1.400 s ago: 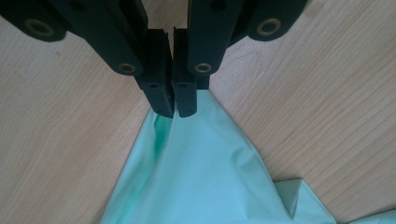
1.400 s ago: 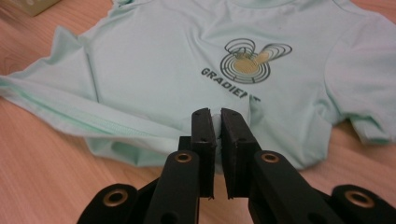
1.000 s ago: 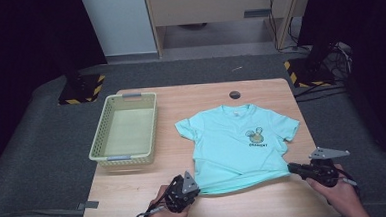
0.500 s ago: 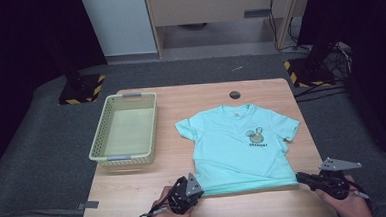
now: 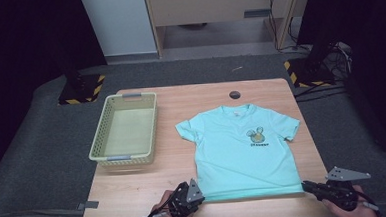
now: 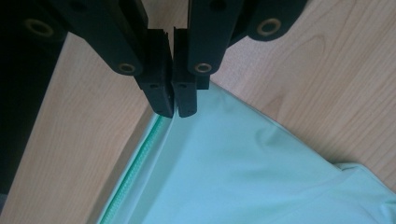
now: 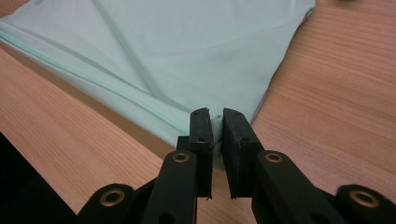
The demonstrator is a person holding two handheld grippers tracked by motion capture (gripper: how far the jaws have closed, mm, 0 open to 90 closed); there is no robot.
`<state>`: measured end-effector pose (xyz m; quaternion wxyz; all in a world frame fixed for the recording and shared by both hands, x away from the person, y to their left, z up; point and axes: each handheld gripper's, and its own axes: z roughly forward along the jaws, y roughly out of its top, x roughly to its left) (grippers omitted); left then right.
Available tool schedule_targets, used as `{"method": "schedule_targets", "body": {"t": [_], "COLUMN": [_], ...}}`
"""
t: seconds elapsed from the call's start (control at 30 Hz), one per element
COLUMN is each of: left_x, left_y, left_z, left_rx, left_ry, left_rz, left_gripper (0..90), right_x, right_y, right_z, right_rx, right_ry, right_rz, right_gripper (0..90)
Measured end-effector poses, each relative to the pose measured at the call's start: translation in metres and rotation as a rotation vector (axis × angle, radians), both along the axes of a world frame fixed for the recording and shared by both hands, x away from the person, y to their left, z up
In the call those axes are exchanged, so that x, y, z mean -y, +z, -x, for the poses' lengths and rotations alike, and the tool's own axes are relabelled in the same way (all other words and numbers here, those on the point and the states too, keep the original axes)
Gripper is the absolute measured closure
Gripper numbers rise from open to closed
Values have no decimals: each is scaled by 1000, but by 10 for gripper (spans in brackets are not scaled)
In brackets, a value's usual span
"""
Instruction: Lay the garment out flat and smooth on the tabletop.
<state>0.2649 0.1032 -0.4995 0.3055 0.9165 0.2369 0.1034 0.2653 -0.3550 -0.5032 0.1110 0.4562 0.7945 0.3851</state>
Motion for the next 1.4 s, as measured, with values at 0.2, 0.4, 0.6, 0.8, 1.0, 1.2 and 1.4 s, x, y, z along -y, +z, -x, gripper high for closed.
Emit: {"method": "schedule_targets", "body": {"t": [0.2,0.4,0.6,0.8,1.0,1.2,1.4], "left_x": [-3,-6,-7,-9,-11,-24,-33], "left_y": [1,1,0,-2,-1,8,14], "left_z": [2,6,7,9,13,10,-1], "left_rx": [1,-2,-7,-19,-24,-4,9], "left_ry": [-4,-5,-10,-11,-1,93,159], "left_rz": [16,23,15,19,33,107,142], "left_gripper": [875,874,873,872,830,534,429], "right_x": [0,-2,-5,-4,-3,4,6], "right_y": [1,4,1,-2,-2,6,15], "right_z": [6,13,18,21,24,26,13], "right_rx": [7,24,18,5,6,19,36], "right_ry": [0,15,29,32,37,15,-16], "right_rz": [-11,0,32,31,41,32,33], "right_gripper": [832,825,817,813,770,597,530]}}
